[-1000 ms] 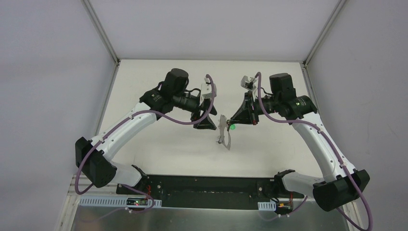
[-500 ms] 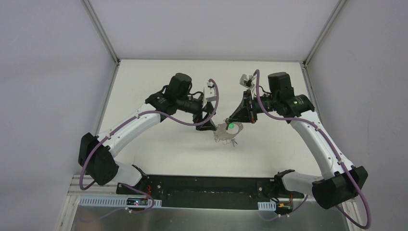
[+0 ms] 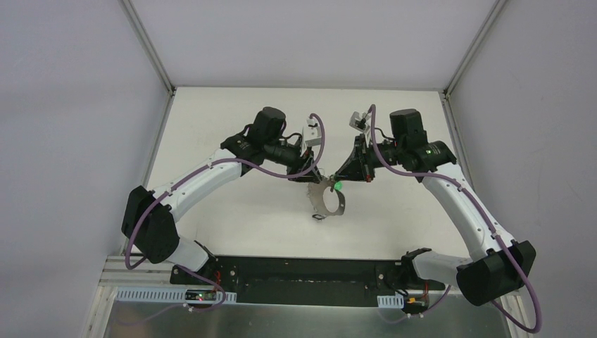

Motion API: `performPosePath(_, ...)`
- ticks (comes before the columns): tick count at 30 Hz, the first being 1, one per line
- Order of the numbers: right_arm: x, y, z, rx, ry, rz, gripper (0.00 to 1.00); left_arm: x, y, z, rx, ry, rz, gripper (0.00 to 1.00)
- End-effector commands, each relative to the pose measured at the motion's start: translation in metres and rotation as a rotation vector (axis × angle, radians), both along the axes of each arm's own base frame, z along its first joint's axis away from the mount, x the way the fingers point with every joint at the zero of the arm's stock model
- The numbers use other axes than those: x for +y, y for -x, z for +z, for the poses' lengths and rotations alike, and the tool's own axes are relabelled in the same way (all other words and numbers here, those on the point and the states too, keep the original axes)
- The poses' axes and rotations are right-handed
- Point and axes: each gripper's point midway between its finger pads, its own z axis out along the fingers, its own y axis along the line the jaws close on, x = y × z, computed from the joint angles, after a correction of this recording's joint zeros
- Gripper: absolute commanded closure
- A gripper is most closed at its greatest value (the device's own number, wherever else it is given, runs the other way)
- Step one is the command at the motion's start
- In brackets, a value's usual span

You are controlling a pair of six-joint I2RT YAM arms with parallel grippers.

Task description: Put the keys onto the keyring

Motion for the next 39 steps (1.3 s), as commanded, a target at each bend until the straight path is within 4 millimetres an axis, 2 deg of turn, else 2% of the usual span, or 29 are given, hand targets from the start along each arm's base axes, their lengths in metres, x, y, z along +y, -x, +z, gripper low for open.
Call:
performPosePath(1,-0.002,-0.012,0.0,-0.052,0.013,-0.056,1.0,-0.003,0.009,0.004,-0.009,0.003,-0.059,0.86)
performPosePath(2,-0.004,-0.015,-0.005,-0.052,0.029,-0.071,1.0,-0.001,0.009,0.001,-0.004,-0.016,-0.06,0.95)
performPosePath(3,-0.006,-0.016,-0.01,-0.049,0.045,-0.08,1.0,0.0,0.008,-0.003,0.003,-0.035,-0.057,1.0)
performPosePath(10,-0.02,-0.033,-0.044,-0.042,0.154,-0.171,1.0,-0.001,-0.007,-0.026,0.025,-0.126,-0.034,1.0)
performPosePath(16,-0.039,-0.05,-0.084,0.015,0.256,-0.256,1.0,-0.005,-0.026,-0.044,0.054,-0.194,0.022,0.76)
performPosePath(21,-0.051,-0.063,-0.112,0.065,0.311,-0.309,1.0,0.001,-0.038,-0.054,0.081,-0.225,0.088,0.64)
performPosePath(32,-0.099,-0.11,-0.172,0.194,0.44,-0.442,1.0,0.044,-0.056,-0.062,0.09,-0.271,0.255,0.35)
performPosePath(39,-0.13,-0.128,-0.212,0.312,0.523,-0.452,1.0,0.064,-0.057,-0.059,0.088,-0.287,0.298,0.28)
